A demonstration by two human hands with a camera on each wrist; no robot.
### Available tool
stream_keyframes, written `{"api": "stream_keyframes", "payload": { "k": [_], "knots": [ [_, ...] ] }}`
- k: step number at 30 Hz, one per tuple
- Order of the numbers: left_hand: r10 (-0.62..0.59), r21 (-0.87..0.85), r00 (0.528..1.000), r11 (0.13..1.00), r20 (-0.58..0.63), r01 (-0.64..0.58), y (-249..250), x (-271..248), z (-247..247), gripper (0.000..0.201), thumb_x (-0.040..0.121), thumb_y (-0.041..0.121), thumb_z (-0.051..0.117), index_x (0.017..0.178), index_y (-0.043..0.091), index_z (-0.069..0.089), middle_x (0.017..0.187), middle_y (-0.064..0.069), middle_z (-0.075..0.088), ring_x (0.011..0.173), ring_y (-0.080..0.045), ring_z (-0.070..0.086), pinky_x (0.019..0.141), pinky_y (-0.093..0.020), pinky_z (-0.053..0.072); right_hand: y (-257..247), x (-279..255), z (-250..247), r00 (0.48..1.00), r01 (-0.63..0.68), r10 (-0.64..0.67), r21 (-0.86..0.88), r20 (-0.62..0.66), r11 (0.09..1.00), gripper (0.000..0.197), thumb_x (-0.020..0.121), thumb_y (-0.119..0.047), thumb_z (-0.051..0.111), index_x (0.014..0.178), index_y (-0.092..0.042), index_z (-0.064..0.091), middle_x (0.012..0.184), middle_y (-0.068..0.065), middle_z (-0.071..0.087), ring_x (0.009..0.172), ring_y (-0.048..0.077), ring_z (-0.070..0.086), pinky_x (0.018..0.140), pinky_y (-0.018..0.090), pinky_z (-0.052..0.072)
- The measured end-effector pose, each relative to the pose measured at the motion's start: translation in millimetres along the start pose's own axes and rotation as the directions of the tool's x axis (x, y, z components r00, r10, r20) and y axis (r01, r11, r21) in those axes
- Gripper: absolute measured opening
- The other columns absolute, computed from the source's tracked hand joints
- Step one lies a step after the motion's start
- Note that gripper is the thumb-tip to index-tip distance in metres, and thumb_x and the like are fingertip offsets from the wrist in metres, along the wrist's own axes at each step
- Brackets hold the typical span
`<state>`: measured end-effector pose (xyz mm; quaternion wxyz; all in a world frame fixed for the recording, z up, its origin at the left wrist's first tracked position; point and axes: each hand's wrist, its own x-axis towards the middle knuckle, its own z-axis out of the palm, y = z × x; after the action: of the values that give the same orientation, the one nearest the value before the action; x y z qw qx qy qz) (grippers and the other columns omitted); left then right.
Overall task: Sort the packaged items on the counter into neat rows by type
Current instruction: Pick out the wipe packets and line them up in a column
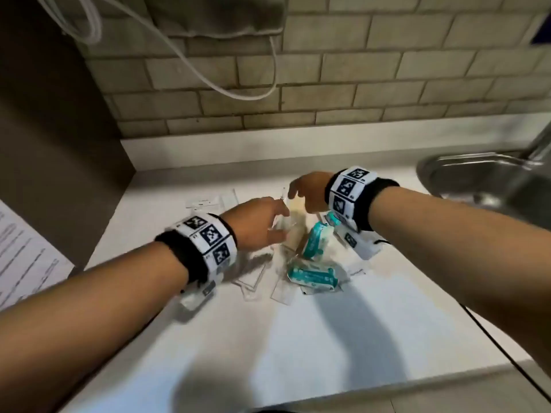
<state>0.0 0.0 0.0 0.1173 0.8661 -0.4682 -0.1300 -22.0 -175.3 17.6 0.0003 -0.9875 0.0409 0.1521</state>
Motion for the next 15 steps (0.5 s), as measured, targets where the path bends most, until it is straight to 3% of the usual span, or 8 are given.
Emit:
{"api": "stream_keyframes", "payload": {
  "k": [3, 4, 6, 9, 12, 15],
  "knots": [
    [0.012, -0.097, 0.988, 0.995, 0.157, 0.004, 18.2, 2.3, 26.0, 0.066, 0.074, 0.055, 0.074, 0.129, 0.029, 0.050, 0.128, 0.005, 0.050, 0.113, -0.018, 0.053, 0.092, -0.030, 0.044, 15.3, -2.0, 31.3, 0.975, -0.030, 0.052, -0.101, 0.216, 0.994, 0.078, 0.076, 0.000, 0.067, 0.144, -0.028, 0.039, 0.145, 0.005, 0.044, 0.130, 0.025, 0.046, 0.087, 0.029, 0.045],
    [0.052, -0.051, 0.980, 0.998, 0.190, -0.043, 24.0, 0.8, 36.4, 0.067, 0.070, 0.058, 0.076, 0.125, 0.029, 0.051, 0.124, 0.005, 0.050, 0.112, -0.018, 0.051, 0.089, -0.029, 0.042, 16.6, -5.0, 43.1, 0.967, 0.000, 0.043, -0.168, 0.250, 0.986, 0.083, 0.073, -0.002, 0.069, 0.144, -0.033, 0.037, 0.147, 0.005, 0.039, 0.133, 0.027, 0.042, 0.090, 0.032, 0.045],
    [0.098, 0.117, 0.979, 0.986, 0.180, -0.120, 26.5, -0.4, 49.5, 0.068, 0.068, 0.063, 0.073, 0.123, 0.030, 0.052, 0.121, 0.005, 0.048, 0.111, -0.017, 0.045, 0.088, -0.029, 0.040, 18.4, -6.9, 57.2, 0.969, 0.075, -0.002, -0.286, 0.246, 0.955, 0.080, 0.073, -0.007, 0.069, 0.141, -0.038, 0.039, 0.150, 0.005, 0.031, 0.137, 0.031, 0.031, 0.102, 0.044, 0.042],
    [0.173, 0.274, 0.977, 0.941, 0.121, -0.200, 23.8, 3.0, 59.0, 0.061, 0.070, 0.066, 0.065, 0.118, 0.029, 0.056, 0.119, 0.004, 0.050, 0.106, -0.019, 0.042, 0.092, -0.035, 0.042, 17.4, -5.9, 61.6, 0.982, 0.116, -0.061, -0.322, 0.178, 0.940, 0.065, 0.074, -0.015, 0.072, 0.133, -0.032, 0.050, 0.142, 0.006, 0.040, 0.134, 0.030, 0.032, 0.103, 0.047, 0.041],
    [0.170, 0.283, 0.976, 0.937, 0.136, -0.203, 25.7, 13.8, 53.9, 0.045, 0.070, 0.057, 0.068, 0.101, 0.026, 0.055, 0.108, 0.004, 0.049, 0.095, -0.015, 0.041, 0.079, -0.031, 0.041, 19.2, -4.3, 57.2, 0.986, 0.088, -0.047, -0.260, 0.161, 0.962, 0.061, 0.071, -0.028, 0.077, 0.128, -0.025, 0.052, 0.132, 0.006, 0.048, 0.128, 0.028, 0.038, 0.101, 0.046, 0.043],
    [0.086, 0.036, 0.980, 0.995, 0.181, -0.095, 17.4, 32.2, 38.1, 0.047, 0.066, 0.049, 0.077, 0.086, 0.033, 0.039, 0.095, 0.006, 0.052, 0.079, -0.011, 0.048, 0.058, -0.026, 0.037, 29.3, -5.4, 47.3, 0.998, -0.058, 0.057, 0.018, 0.041, 0.998, 0.054, 0.070, -0.025, 0.077, 0.114, -0.016, 0.046, 0.114, 0.008, 0.058, 0.103, 0.028, 0.056, 0.083, 0.041, 0.051]
  ]
}}
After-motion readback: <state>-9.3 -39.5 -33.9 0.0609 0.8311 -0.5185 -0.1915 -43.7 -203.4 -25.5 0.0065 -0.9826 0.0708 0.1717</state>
